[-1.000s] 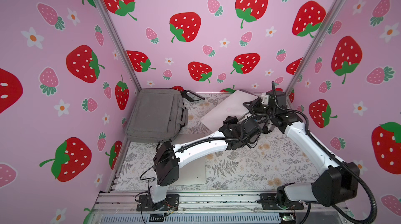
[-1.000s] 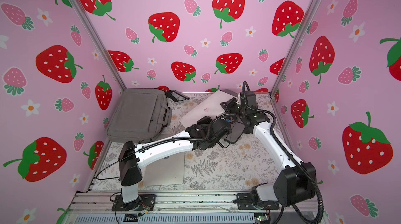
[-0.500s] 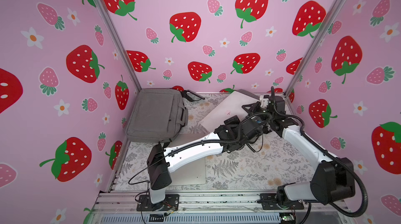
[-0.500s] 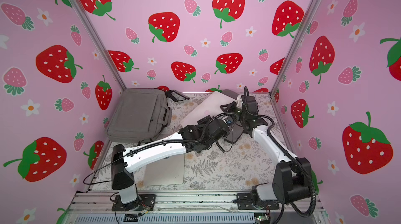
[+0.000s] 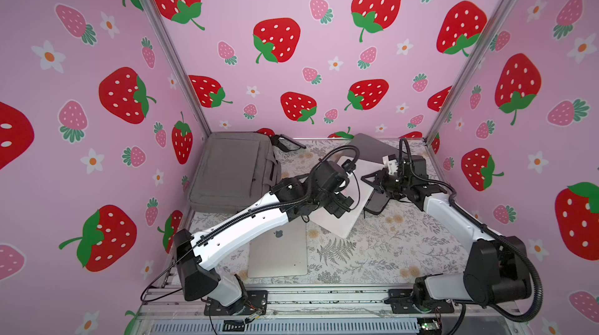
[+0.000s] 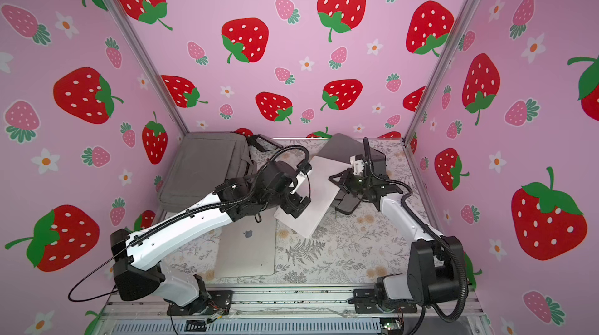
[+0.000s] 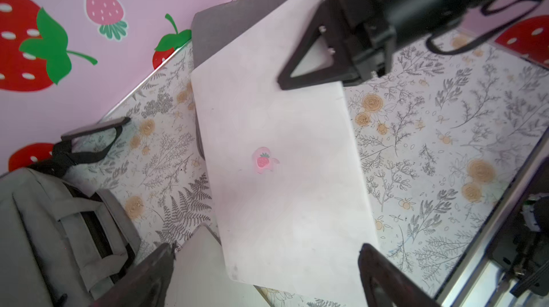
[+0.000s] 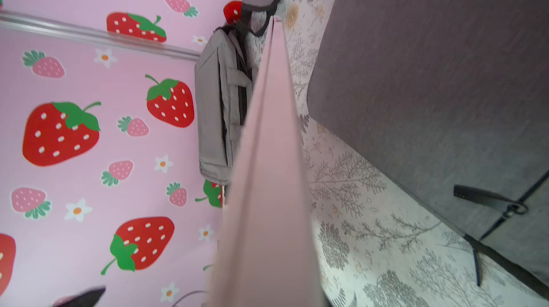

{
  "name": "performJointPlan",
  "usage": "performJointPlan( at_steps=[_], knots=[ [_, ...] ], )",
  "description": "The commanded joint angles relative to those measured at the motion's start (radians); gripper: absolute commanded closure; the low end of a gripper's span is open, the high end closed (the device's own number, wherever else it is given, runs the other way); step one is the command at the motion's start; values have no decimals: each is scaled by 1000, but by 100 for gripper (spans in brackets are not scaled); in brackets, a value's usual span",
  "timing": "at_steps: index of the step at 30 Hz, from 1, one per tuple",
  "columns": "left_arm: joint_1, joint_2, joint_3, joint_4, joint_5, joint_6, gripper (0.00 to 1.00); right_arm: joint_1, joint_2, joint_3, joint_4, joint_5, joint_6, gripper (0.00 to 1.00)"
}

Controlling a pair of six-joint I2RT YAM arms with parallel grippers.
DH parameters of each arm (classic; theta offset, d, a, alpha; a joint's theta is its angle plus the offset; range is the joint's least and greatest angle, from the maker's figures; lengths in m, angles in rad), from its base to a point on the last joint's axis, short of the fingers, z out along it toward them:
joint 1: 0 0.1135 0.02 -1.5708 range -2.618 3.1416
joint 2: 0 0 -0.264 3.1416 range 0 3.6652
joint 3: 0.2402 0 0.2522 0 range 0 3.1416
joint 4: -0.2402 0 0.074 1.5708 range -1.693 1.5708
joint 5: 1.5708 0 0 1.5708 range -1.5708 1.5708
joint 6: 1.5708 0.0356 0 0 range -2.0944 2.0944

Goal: Open the zippered laptop bag and take out the laptop
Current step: Place the laptop at the center of the board.

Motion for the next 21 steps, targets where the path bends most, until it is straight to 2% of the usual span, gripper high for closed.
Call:
performJointPlan(
  at_steps=[1, 6, 9, 15, 21],
  knots=[
    [88, -40, -75, 65, 137, -96, 1, -3, -85, -13, -86, -181, -152, 100],
    [262, -103, -205, 161, 262, -200, 1, -2, -79, -96, -112, -257, -222, 100],
    [326, -125, -265, 199, 311, -236, 1, 10, -46, -121, -121, -298, -258, 100],
    [385, -138, -338, 230, 380, -268, 2, 24, 26, -119, -265, -340, -416, 100],
    [413, -116, -368, 258, 427, -287, 3, 46, 121, -89, -317, -319, -463, 100]
  ],
)
